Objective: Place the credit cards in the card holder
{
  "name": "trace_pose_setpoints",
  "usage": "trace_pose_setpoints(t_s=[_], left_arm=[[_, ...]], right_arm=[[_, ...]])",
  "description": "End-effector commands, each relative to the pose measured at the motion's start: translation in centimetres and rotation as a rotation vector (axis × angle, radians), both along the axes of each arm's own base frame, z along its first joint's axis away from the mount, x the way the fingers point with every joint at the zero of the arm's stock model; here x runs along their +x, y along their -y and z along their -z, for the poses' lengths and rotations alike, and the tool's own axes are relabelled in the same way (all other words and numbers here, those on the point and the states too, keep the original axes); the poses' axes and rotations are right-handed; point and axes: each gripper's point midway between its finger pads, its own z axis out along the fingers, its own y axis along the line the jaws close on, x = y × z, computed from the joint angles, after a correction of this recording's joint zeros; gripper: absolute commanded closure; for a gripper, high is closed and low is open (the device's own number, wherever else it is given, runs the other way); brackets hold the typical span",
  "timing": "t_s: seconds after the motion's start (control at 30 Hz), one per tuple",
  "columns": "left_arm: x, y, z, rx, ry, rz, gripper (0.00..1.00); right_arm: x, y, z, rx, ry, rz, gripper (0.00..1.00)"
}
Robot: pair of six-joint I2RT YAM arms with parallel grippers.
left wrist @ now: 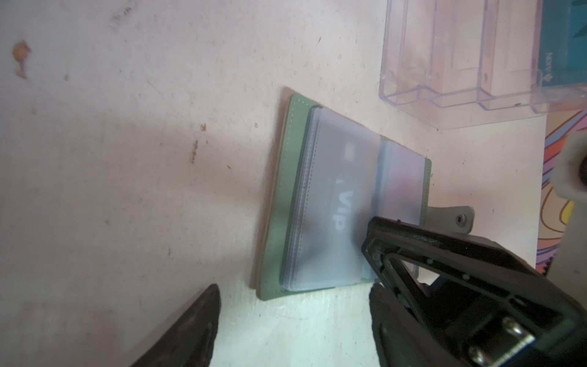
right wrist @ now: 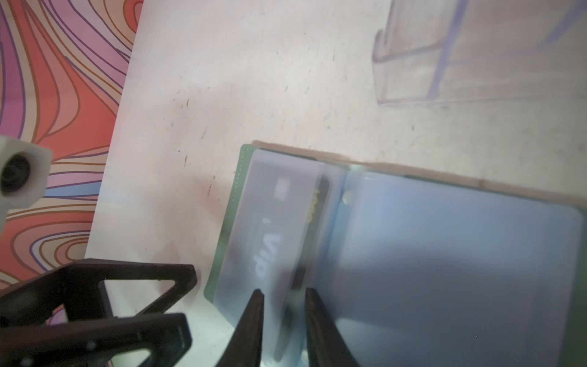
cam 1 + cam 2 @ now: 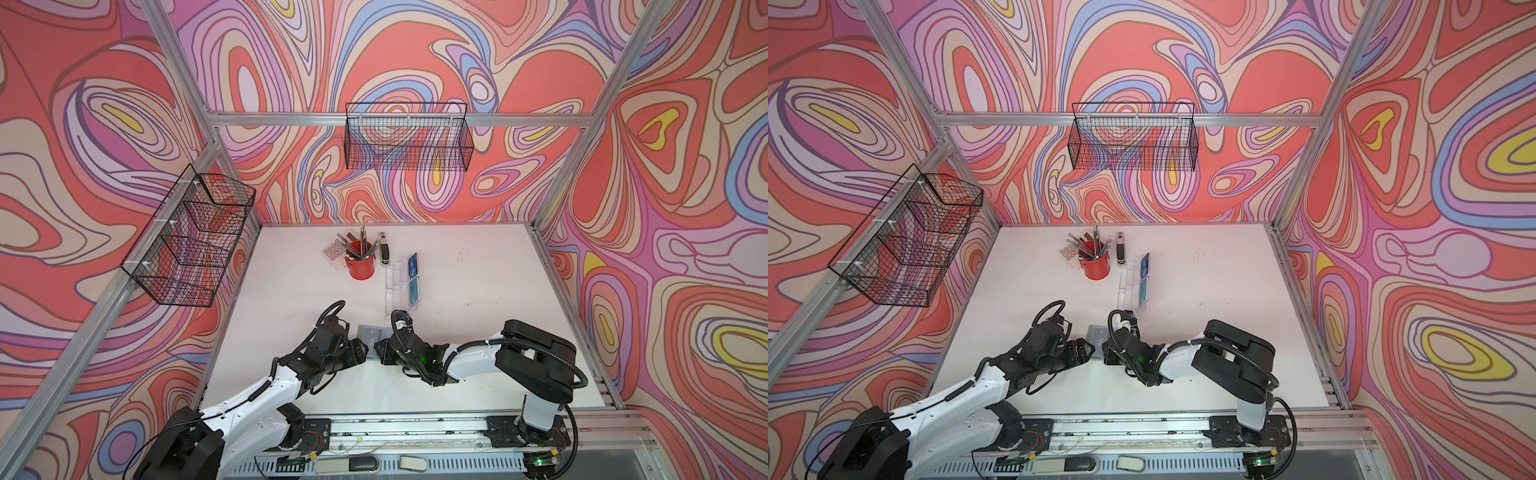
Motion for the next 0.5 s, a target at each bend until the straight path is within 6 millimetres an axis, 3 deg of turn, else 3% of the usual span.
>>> trace_pose_setpoints(t_s=[0.0, 0.13, 0.3, 0.47], left_arm=[[0.7, 0.8, -1.0, -0.023, 0.031, 0.022, 0.25], [0.7, 0.8, -1.2, -0.024, 0.035, 0.027, 0.25], [0.5, 0.6, -2.1, -0.023, 0.063, 0.041, 0.25], [0.6, 0.3, -3.3, -0.025, 0.115, 0.043, 0.24]], right_arm=[[0.0, -1.2, -0.4, 0.027, -0.006, -0.019, 0.76], [0.4, 0.1, -1.9, -0.02, 0.028, 0.001, 0.72], [2.0, 4.5, -8.6, -0.091, 0.174, 0.117, 0.61], [4.3, 10.3, -16.0, -0.074, 0.281, 0.234, 0.54]])
